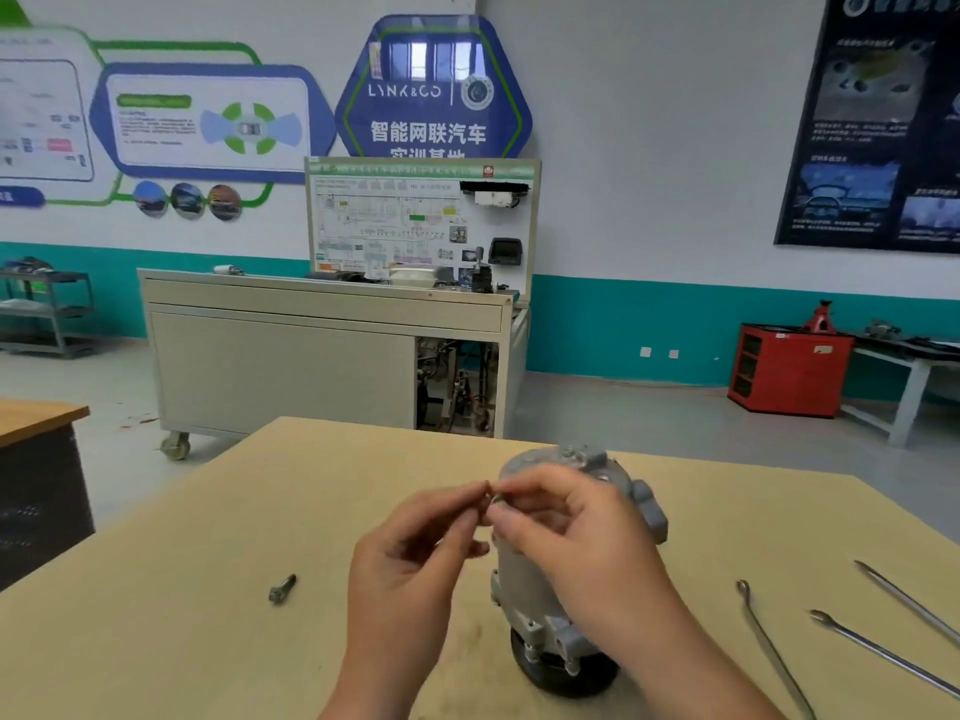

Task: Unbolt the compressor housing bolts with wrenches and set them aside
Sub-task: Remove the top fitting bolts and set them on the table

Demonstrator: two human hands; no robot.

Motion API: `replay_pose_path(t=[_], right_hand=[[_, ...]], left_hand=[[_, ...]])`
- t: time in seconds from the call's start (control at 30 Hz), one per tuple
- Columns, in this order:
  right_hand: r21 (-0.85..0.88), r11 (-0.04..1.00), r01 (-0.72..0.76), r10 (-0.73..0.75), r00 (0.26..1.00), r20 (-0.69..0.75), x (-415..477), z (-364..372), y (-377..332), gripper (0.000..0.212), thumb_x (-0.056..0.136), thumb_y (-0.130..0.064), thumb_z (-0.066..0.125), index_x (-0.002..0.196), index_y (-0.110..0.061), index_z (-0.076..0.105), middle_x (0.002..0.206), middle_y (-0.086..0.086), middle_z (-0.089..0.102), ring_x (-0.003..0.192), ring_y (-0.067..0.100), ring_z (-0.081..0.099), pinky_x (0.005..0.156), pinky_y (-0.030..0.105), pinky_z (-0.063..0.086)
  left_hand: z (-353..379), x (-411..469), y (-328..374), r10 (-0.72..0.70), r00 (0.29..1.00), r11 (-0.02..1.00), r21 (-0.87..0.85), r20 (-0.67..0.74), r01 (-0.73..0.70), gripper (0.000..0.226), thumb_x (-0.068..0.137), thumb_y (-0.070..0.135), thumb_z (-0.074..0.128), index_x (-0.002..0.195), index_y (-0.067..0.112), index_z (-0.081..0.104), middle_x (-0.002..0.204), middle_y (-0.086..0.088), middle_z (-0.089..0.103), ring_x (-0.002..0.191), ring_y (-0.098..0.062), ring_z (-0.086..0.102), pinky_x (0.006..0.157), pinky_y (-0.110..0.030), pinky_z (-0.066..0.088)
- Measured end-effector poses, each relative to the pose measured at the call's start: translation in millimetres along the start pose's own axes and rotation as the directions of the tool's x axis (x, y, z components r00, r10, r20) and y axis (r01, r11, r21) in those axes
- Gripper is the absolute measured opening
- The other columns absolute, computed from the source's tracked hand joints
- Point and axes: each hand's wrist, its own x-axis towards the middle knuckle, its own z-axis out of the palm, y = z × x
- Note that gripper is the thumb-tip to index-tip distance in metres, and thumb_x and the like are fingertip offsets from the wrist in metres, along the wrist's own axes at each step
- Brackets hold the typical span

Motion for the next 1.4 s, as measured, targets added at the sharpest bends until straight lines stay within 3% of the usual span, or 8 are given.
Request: replay_pose_path(t=[0.2, 0.43, 0.53, 0.77, 0.97, 1.17, 1.3, 1.4], right_hand=[[0.06, 0.97, -0.237, 0.227, 0.964, 0.138, 4.8, 108.0, 79.2, 0.029, 0.081, 0.001, 0.066, 0.077, -0.027, 0.067, 0.068, -0.008, 0.071, 0.068, -0.002, 0.066, 0.064, 0.013, 0.049], [-0.264, 0.921, -0.286, 0.327, 0.936, 0.127, 48.4, 201.4, 157.1, 0.006, 0.081, -0.011, 0.069, 0.085, -0.015, 0.07, 0.083, -0.003, 0.069, 0.071, 0.003, 0.06, 0.064, 0.003, 0.041], [-0.319, 0.903, -0.287, 0.329, 0.941, 0.084, 59.3, 217.8, 169.6, 0.006, 0.08, -0.012, 0.069, 0.086, -0.013, 0.071, 0.085, 0.0, 0.071, 0.071, 0.004, 0.059, 0.058, -0.001, 0.036], [-0.37, 0.885, -0.284, 0.338, 0.937, 0.089, 65.3, 233.1, 177.8, 0.006, 0.079, -0.015, 0.069, 0.086, -0.015, 0.069, 0.087, 0.001, 0.071, 0.075, 0.009, 0.062, 0.066, 0.014, 0.044], [-0.34, 0.888, -0.308, 0.366, 0.923, 0.12, 60.9, 227.5, 167.1, 0.015, 0.082, -0.015, 0.067, 0.097, -0.013, 0.066, 0.096, 0.003, 0.071, 0.079, 0.008, 0.062, 0.071, 0.013, 0.046], [0.167, 0.92, -0.356, 0.322, 0.926, 0.198, 2.3, 150.4, 99.3, 0.025, 0.088, 0.001, 0.057, 0.102, -0.019, 0.065, 0.1, -0.002, 0.072, 0.083, 0.008, 0.068, 0.065, 0.013, 0.046], [0.131, 0.975, -0.179, 0.193, 0.976, -0.102, -66.8, 45.2, 77.6, 0.036, 0.075, 0.018, 0.06, 0.057, -0.011, 0.071, 0.066, -0.005, 0.071, 0.057, 0.0, 0.061, 0.058, 0.007, 0.044], [-0.066, 0.98, -0.187, 0.135, 0.871, -0.473, -90.2, -46.6, 92.6, 0.037, 0.078, 0.017, 0.061, 0.066, -0.016, 0.072, 0.08, 0.004, 0.07, 0.066, -0.003, 0.061, 0.064, 0.001, 0.041]], left_hand=[[-98.7, -18.7, -51.5, -0.238, 0.951, 0.951, 0.153, -0.199, 0.27, 0.047, 0.077, -0.025, 0.058, 0.077, 0.016, 0.079, 0.081, -0.008, 0.075, 0.074, -0.01, 0.071, 0.067, -0.015, 0.054], [-194.3, 0.9, -97.1, -0.566, 0.751, 0.649, 0.377, -0.341, 0.661, 0.028, 0.083, -0.012, 0.056, 0.097, 0.011, 0.064, 0.094, -0.006, 0.069, 0.082, -0.018, 0.063, 0.077, -0.028, 0.048], [-205.5, 4.6, -109.4, -0.58, 0.736, 0.624, 0.391, -0.35, 0.677, 0.036, 0.081, -0.016, 0.053, 0.067, 0.017, 0.058, 0.08, -0.011, 0.062, 0.081, -0.021, 0.056, 0.077, -0.031, 0.042], [-202.6, 9.3, -117.7, -0.55, 0.759, 0.636, 0.413, -0.349, 0.652, 0.042, 0.081, -0.017, 0.053, 0.07, 0.024, 0.053, 0.085, -0.008, 0.062, 0.089, -0.019, 0.058, 0.095, -0.045, 0.046], [-188.7, 1.2, -104.3, -0.519, 0.798, 0.669, 0.436, -0.305, 0.602, 0.043, 0.08, -0.017, 0.052, 0.081, 0.025, 0.062, 0.076, 0.02, 0.064, 0.078, -0.001, 0.06, 0.068, -0.013, 0.045], [-127.1, -18.8, -62.9, -0.38, 0.868, 0.897, 0.102, -0.318, 0.43, 0.031, 0.084, -0.017, 0.056, 0.093, 0.009, 0.069, 0.088, 0.002, 0.073, 0.079, -0.005, 0.066, 0.071, -0.023, 0.051], [-51.5, -56.6, -39.9, -0.315, 0.944, 0.948, 0.01, -0.092, 0.318, 0.009, 0.063, 0.014, 0.068, 0.07, 0.015, 0.074, 0.065, -0.009, 0.066, 0.055, -0.009, 0.058, 0.05, -0.017, 0.042], [13.2, -87.3, -43.6, -0.366, 0.895, 0.926, 0.199, 0.256, 0.322, 0.008, 0.066, 0.036, 0.063, 0.069, 0.034, 0.07, 0.068, 0.003, 0.061, 0.059, -0.006, 0.055, 0.058, -0.017, 0.04]])
